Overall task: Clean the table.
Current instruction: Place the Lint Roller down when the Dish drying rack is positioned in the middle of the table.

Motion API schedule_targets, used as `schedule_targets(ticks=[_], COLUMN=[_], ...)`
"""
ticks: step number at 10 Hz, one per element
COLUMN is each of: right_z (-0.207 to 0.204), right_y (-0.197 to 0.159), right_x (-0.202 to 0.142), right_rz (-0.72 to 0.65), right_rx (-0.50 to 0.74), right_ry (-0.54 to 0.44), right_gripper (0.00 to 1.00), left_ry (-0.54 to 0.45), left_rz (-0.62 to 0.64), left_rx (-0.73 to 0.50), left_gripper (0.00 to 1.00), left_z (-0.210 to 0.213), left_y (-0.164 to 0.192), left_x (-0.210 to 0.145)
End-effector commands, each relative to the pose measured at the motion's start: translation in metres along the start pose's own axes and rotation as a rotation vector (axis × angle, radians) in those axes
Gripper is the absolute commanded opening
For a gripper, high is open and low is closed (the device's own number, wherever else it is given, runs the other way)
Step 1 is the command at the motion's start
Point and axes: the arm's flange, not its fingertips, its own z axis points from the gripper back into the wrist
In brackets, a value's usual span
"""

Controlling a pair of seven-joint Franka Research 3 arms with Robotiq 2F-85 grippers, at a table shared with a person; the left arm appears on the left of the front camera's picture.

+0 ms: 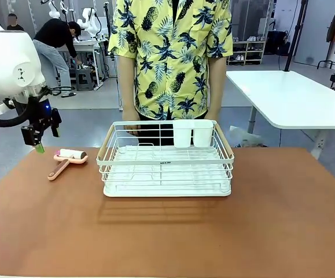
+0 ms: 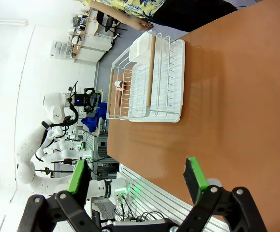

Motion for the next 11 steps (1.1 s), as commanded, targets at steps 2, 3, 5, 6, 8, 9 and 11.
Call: schedule_targets(ticks=[2, 3, 5, 6, 8, 9, 11], right_z=[0.0017, 0.0017, 0.0017, 0.0017, 0.0017, 0.0017, 0.0017], right_y=[0.0023, 0.0023, 0.0023, 0.0023, 0.0023, 0.0023, 0.0023], right_x=[0.0009, 0.0009, 0.0009, 0.0009, 0.0009, 0.0009, 0.0009], right_rz=[0.010, 0.010, 0.010, 0.010, 0.010, 0.010, 0.010], right_rx=[0.017, 0.017, 0.017, 0.017, 0.017, 0.017, 0.017], right_ry=[-0.006, -0.006, -0.006, -0.006, -0.006, -0.006, -0.006], right_gripper=[1.00, 1.00, 1.00, 1.00, 1.00, 1.00, 1.00], left_ry=[0.000, 0.000, 0.000, 0.000, 0.000, 0.000, 0.000], left_rz=[0.000, 0.000, 0.000, 0.000, 0.000, 0.000, 0.000], left_rx=[0.000, 0.000, 0.000, 0.000, 0.000, 0.000, 0.000], left_gripper=[1.00, 1.00, 1.00, 1.00, 1.00, 1.00, 1.00], left_z=[0.0000, 0.0000, 0.0000, 0.0000, 0.0000, 0.0000, 0.0000], left_y=[0.0000, 0.0000, 0.0000, 0.0000, 0.0000, 0.0000, 0.0000], left_x=[0.0000, 0.0000, 0.0000, 0.0000, 0.0000, 0.0000, 0.0000])
